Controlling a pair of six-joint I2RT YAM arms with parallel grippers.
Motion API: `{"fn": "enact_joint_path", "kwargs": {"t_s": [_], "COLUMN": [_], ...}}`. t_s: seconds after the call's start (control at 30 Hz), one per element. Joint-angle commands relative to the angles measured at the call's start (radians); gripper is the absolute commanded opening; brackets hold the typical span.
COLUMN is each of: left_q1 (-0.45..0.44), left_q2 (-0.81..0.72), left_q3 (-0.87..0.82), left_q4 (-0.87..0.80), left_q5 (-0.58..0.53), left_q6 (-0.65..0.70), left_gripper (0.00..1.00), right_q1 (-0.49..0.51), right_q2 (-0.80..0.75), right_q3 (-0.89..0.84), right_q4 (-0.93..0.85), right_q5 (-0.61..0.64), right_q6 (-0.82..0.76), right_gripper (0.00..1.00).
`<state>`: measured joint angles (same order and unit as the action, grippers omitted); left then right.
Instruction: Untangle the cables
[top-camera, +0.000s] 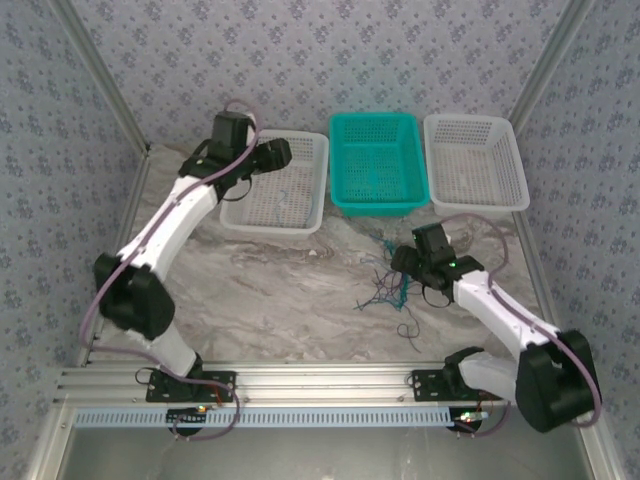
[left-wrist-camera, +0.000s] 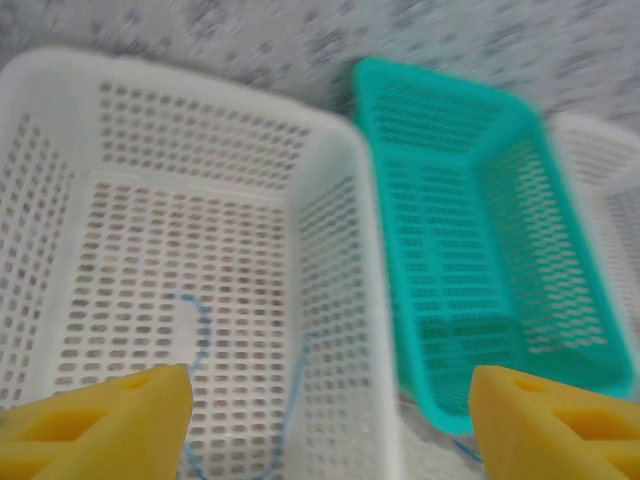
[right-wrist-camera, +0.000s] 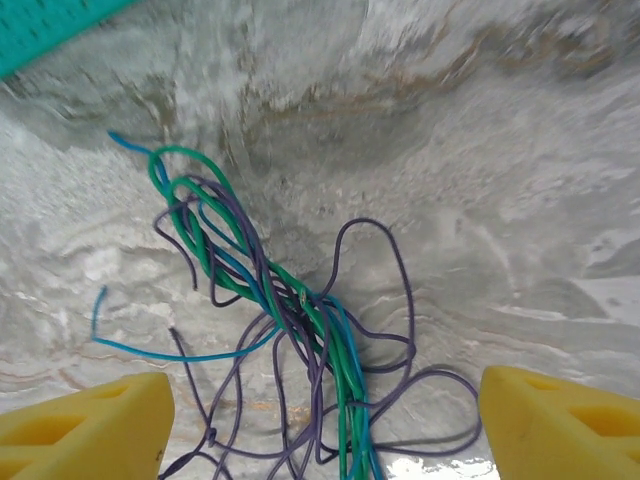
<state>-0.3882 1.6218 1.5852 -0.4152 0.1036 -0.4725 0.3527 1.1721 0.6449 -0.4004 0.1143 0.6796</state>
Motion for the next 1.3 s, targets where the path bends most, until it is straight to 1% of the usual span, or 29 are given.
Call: {"fn": "enact_joint_path", "kwargs": {"t_s": [0.0, 0.07, 0.1, 0.17, 0.2, 0.27, 0.3, 0.33, 0.4, 0.5, 0.53, 0.6, 0.73, 0.83, 0.97, 1.1, 1.2, 1.27], "left_q1": [-0.02, -0.033, -0.037, -0.041, -0.041, -0.041, -0.041, -0.043, -0.046, -0.057, -0.062, -0.081, -0.139, -0.17, -0.18, -0.188, -0.206, -0.208], "left_q2": [-0.141, -0.201, -0.225, -0.258, -0.271, -0.287, -0.294, -0.3, -0.31, -0.312, -0.307, -0.296, -0.272, -0.249, -0.214, -0.173, -0.142, -0.124], "left_q3": [-0.118, -0.191, -0.223, -0.278, -0.3, -0.338, -0.352, -0.36, -0.373, -0.397, -0.402, -0.409, -0.427, -0.45, -0.483, -0.492, -0.49, -0.505], "left_q4": [0.121, 0.149, 0.159, 0.163, 0.164, 0.17, 0.174, 0.176, 0.183, 0.215, 0.221, 0.235, 0.279, 0.345, 0.456, 0.554, 0.563, 0.593], "left_q5": [0.133, 0.142, 0.142, 0.143, 0.145, 0.153, 0.163, 0.172, 0.201, 0.27, 0.294, 0.327, 0.354, 0.377, 0.418, 0.466, 0.471, 0.476], "left_q6": [0.024, 0.021, 0.017, 0.009, 0.001, -0.015, -0.028, -0.045, -0.086, -0.164, -0.19, -0.226, -0.291, -0.345, -0.437, -0.522, -0.543, -0.602], "left_gripper": [0.74, 0.75, 0.75, 0.75, 0.75, 0.75, 0.75, 0.75, 0.75, 0.76, 0.76, 0.76, 0.76, 0.76, 0.77, 0.8, 0.8, 0.8], "right_q1": [-0.012, -0.012, -0.01, -0.006, -0.003, 0.018, 0.021, 0.021, 0.024, 0.036, 0.046, 0.069, 0.105, 0.12, 0.143, 0.162, 0.172, 0.176], "right_q2": [0.124, 0.206, 0.244, 0.299, 0.321, 0.338, 0.342, 0.336, 0.302, 0.208, 0.165, 0.083, -0.068, -0.146, -0.201, -0.222, -0.222, -0.222], "right_q3": [-0.004, 0.007, 0.009, 0.012, 0.014, 0.029, 0.035, 0.04, 0.037, 0.021, 0.016, 0.01, 0.009, 0.023, 0.052, 0.092, 0.12, 0.138], "right_q4": [0.081, 0.112, 0.134, 0.155, 0.168, 0.17, 0.161, 0.152, 0.143, 0.147, 0.15, 0.149, 0.149, 0.159, 0.208, 0.245, 0.272, 0.278], "right_q5": [-0.043, -0.021, -0.009, 0.017, 0.019, 0.035, 0.032, 0.021, 0.009, -0.03, -0.045, -0.055, -0.064, -0.079, -0.124, -0.158, -0.186, -0.169], "right_q6": [-0.03, -0.011, -0.011, -0.012, -0.031, -0.041, -0.042, -0.041, -0.042, -0.042, -0.077, -0.089, -0.098, -0.106, -0.15, -0.194, -0.207, -0.206], "right_gripper": [0.79, 0.76, 0.73, 0.6, 0.53, 0.31, 0.18, 0.08, 0.0, 0.0, 0.0, 0.0, 0.0, 0.0, 0.0, 0.0, 0.0, 0.0]}}
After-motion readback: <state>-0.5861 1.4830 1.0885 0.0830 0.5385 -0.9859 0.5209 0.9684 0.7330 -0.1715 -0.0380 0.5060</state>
